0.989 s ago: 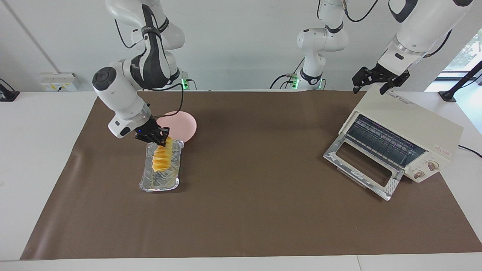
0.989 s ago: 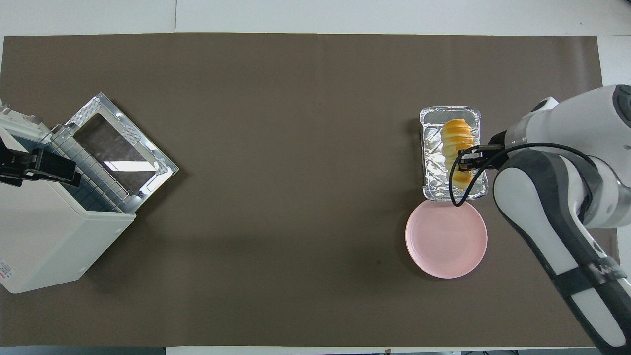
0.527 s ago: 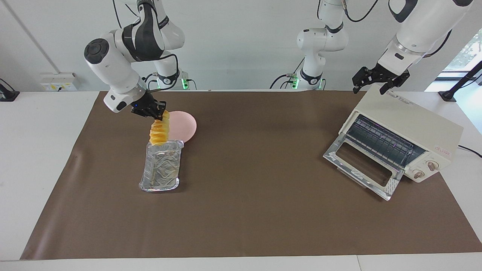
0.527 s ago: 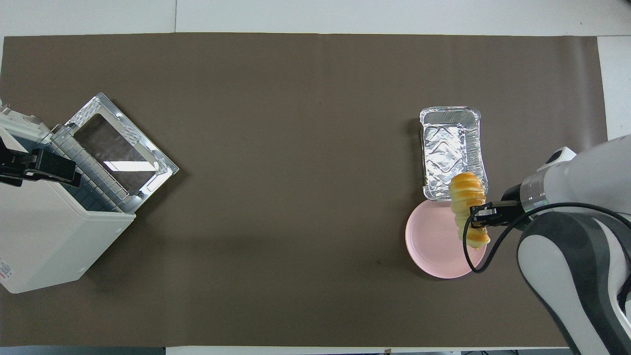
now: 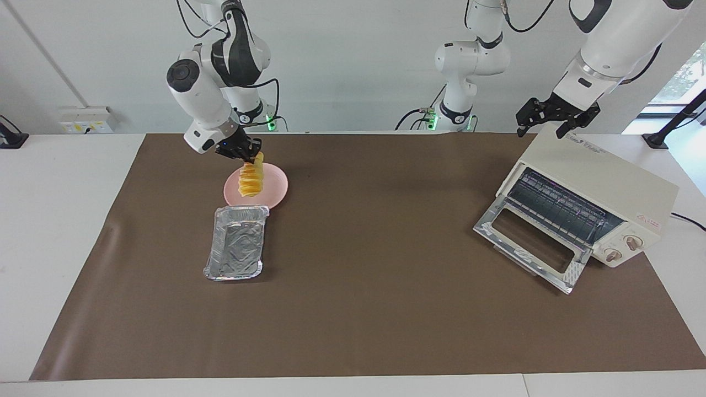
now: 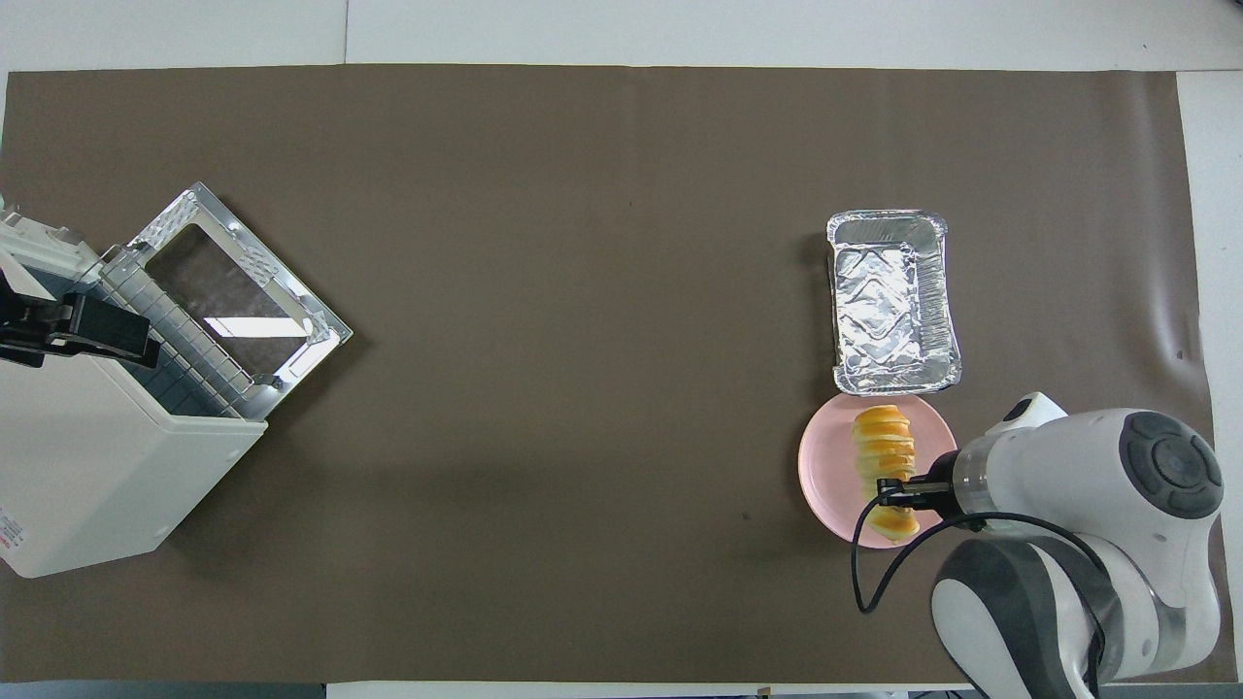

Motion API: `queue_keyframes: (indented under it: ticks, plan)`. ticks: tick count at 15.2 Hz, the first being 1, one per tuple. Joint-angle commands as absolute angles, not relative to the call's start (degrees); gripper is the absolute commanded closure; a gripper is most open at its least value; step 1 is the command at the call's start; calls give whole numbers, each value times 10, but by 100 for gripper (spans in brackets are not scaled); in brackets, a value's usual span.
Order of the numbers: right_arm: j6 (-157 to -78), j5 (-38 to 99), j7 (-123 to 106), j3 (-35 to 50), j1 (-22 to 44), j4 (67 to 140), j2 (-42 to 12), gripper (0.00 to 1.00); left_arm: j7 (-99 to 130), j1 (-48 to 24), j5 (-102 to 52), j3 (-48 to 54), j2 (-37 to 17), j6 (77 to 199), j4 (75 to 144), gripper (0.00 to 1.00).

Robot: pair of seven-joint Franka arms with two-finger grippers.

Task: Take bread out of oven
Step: 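Lift the bread rolls onto the pink plate with the right gripper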

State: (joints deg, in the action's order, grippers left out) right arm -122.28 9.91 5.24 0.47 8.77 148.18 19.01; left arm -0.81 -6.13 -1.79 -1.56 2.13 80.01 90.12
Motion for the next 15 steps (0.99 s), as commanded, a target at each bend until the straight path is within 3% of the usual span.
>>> queue_keyframes:
  ticks: [1,8,9,10,12,15]
  plan:
    - [-1284,92,59,5,86,1512,181,100,-8,-55,-9,-11,30,805,911,0]
    - [-1329,92,62,7,88,1512,145,100,-8,-55,-9,-11,30,805,911,0]
    - [-1329,93,63,7,96,1512,145,95,-9,-55,-9,-11,30,805,911,0]
    - [-1328,93,66,7,103,1511,145,76,-9,-55,-9,-11,30,805,911,0]
    - [-1325,93,76,7,104,1506,142,0,-9,-55,-9,-11,30,805,911,0]
    - [-1311,93,70,6,97,1455,133,0,-9,-55,-9,-11,30,805,911,0]
